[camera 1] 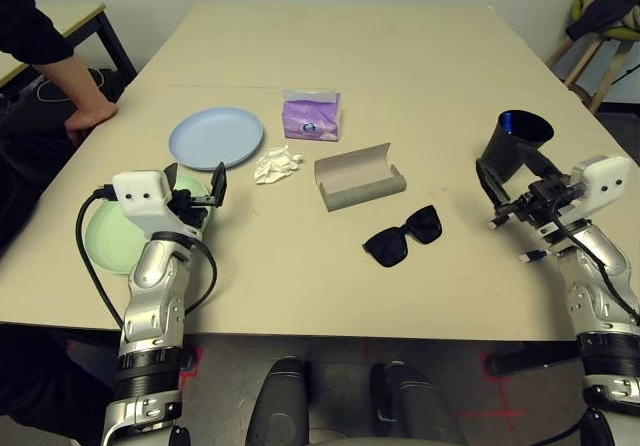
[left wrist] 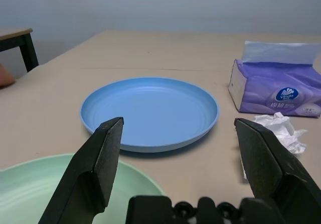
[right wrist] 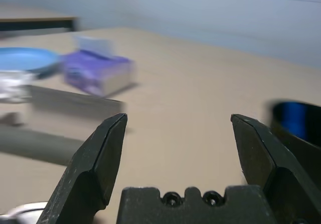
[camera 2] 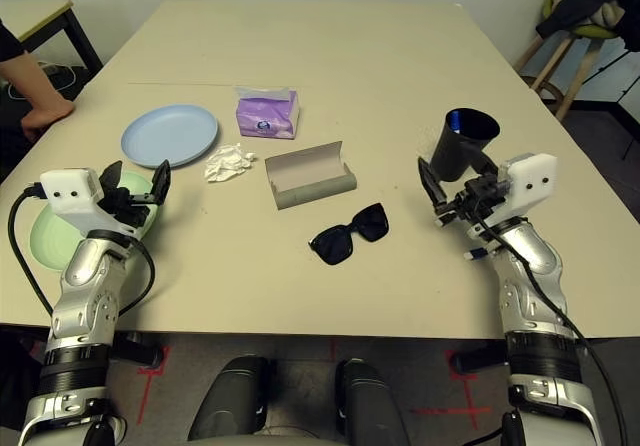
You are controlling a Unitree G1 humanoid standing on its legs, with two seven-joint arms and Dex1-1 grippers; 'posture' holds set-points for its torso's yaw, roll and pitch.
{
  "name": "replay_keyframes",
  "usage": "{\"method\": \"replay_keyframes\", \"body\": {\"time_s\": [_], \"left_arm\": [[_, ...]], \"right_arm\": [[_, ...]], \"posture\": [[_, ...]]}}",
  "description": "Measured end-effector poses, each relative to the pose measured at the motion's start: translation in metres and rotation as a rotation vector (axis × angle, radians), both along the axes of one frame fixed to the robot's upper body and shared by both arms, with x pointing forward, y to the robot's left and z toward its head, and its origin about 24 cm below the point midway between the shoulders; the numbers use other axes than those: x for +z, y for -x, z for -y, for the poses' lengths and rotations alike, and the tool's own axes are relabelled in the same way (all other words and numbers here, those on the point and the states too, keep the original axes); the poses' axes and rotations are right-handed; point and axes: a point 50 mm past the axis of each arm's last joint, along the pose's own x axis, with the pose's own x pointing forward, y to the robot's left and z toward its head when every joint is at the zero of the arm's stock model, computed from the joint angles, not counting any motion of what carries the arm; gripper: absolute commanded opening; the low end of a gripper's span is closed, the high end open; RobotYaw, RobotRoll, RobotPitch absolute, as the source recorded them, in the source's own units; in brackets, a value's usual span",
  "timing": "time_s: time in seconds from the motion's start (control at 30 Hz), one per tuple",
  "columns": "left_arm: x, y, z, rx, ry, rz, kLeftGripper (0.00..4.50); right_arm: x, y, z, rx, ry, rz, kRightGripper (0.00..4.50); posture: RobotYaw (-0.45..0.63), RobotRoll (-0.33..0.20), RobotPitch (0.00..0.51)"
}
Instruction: Organize and tidy the items on the table.
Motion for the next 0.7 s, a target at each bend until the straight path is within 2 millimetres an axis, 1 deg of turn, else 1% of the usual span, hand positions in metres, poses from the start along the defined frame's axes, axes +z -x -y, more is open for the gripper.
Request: {"method": "replay_keyframes", "body": {"time_s": [0.17,0.23,0.33,0.53,0.7], "left_arm": [[0.004,0.002,-0.005,0.010,-0.011,0.004,4.50],[0.003,0.003,-0.006,0.009,-0.014,-0.001,4.50],[0.003,0.004,-0.006,0.007,-0.015,-0.006,4.50],[0.001,0.006,-0.008,0.003,-0.023,-0.027,4.50],[-0.001,0.010,-0.011,-0.053,-0.038,-0.086,4.50]], "right_arm": [[0.001,0.000,-0.016,0.224,0.074,-0.026,4.46],[-0.001,0.002,-0.024,0.351,0.138,-0.049,4.46],[0.001,0.004,-0.033,0.485,0.200,-0.049,4.46],[-0.001,0.010,-0.039,0.631,0.267,-0.027,4.46],[-0.006,0.010,-0.037,0.658,0.254,-0.040,4.46]], "posture": [[0.27,0.000,0.067],[0.27,0.000,0.068],[0.28,0.000,0.068],[0.29,0.000,0.065],[0.30,0.000,0.065]]}}
